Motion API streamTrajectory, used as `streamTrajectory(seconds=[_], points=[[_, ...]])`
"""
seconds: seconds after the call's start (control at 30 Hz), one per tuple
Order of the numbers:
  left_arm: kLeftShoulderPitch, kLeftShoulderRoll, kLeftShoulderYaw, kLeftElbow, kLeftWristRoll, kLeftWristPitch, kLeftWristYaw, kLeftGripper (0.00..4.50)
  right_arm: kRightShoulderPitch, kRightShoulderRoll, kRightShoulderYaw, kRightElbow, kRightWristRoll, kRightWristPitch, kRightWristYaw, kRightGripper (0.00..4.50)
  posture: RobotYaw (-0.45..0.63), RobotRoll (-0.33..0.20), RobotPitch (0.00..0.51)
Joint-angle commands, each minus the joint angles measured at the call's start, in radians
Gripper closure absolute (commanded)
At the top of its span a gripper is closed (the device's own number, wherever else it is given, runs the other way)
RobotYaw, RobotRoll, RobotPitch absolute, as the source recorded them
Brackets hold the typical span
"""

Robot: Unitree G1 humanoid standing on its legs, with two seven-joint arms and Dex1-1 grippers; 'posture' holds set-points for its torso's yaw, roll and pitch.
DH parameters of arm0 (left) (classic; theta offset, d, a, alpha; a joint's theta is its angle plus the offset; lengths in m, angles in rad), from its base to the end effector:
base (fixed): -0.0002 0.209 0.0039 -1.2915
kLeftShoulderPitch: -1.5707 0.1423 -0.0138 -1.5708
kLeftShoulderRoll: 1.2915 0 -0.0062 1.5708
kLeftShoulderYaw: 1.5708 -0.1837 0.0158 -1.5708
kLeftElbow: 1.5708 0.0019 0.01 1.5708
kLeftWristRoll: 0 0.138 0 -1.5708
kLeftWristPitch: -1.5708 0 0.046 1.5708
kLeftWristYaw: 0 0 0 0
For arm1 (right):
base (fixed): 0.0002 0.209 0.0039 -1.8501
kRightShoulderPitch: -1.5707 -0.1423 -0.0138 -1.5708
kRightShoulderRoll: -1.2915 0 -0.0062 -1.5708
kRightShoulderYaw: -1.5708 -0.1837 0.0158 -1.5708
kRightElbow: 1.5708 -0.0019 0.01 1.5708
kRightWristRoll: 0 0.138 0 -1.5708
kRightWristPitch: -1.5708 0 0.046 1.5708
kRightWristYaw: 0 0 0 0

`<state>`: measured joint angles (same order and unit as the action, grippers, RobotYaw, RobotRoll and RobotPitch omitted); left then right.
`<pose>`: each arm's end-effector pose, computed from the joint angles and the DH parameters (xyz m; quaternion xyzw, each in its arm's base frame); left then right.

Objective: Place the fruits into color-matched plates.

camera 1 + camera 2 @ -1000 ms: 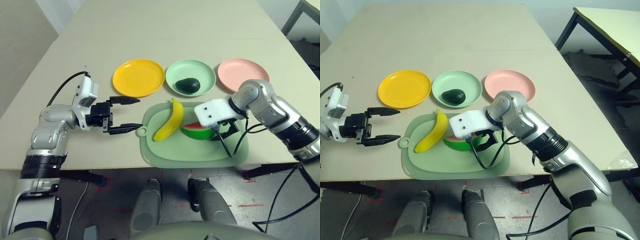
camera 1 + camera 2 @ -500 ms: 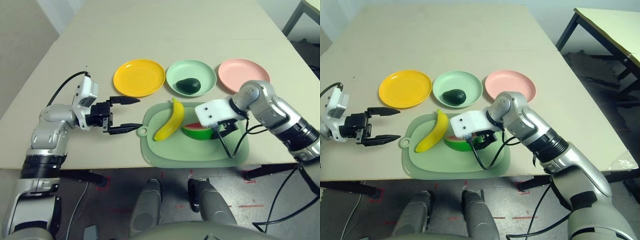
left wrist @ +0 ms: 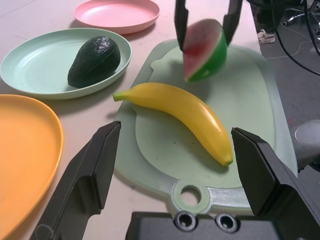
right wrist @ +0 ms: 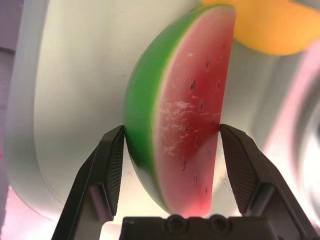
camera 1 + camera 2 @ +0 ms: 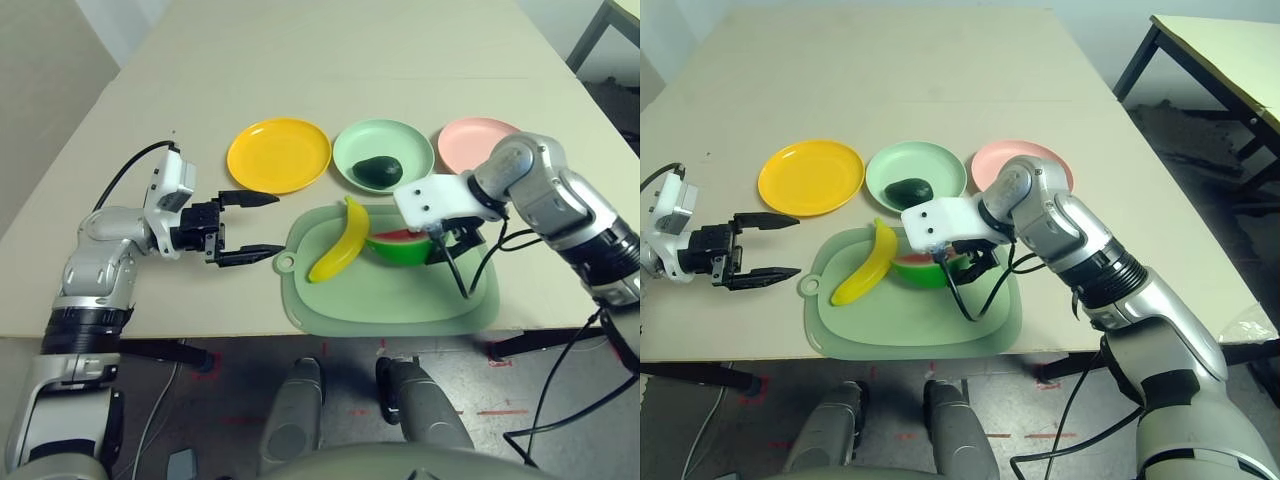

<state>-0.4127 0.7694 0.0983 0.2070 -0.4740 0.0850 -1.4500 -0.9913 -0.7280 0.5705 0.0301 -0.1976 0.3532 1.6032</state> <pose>0.2636 0.2959 0.1748 0.1588 -0.0004 -0.5967 0.7866 0.3039 -0.1424 0.2542 -0.5371 0.2211 0.6235 0.5233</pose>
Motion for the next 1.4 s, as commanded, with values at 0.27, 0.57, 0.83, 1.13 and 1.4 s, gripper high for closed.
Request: streamTrajectory(seconds=[0.27, 0.57, 0.83, 1.13, 1.4], points=[[-0.062, -0.037, 0.008, -0.004, 0.007, 0.064, 0.133, 0.00, -0.283, 0.071, -0.016, 0.721, -0.124, -0.264, -0.209, 1.30, -0.02, 0.000, 0.174], [-0.034, -0.041, -0.014, -0.015, 0.066, 0.102, 0.224, 0.00, -0.442, 0.155, 0.008, 1.221, -0.289, -0.426, -0.525, 1.30, 0.00, 0.000, 0.188], [-0.004, -0.031, 0.000, -0.052, 0.052, 0.125, 0.232, 0.00, -0.422, 0.173, 0.014, 1.322, -0.392, -0.428, -0.676, 1.30, 0.02, 0.000, 0.202], [0.036, -0.021, -0.004, -0.072, 0.063, 0.096, 0.223, 0.00, -0.410, 0.185, -0.030, 1.335, -0.394, -0.429, -0.767, 0.02, 0.03, 0.000, 0.202], [0.019, -0.017, -0.011, -0.053, 0.066, 0.079, 0.201, 0.00, -0.446, 0.164, -0.071, 1.304, -0.367, -0.487, -0.702, 0.02, 0.01, 0.000, 0.200]])
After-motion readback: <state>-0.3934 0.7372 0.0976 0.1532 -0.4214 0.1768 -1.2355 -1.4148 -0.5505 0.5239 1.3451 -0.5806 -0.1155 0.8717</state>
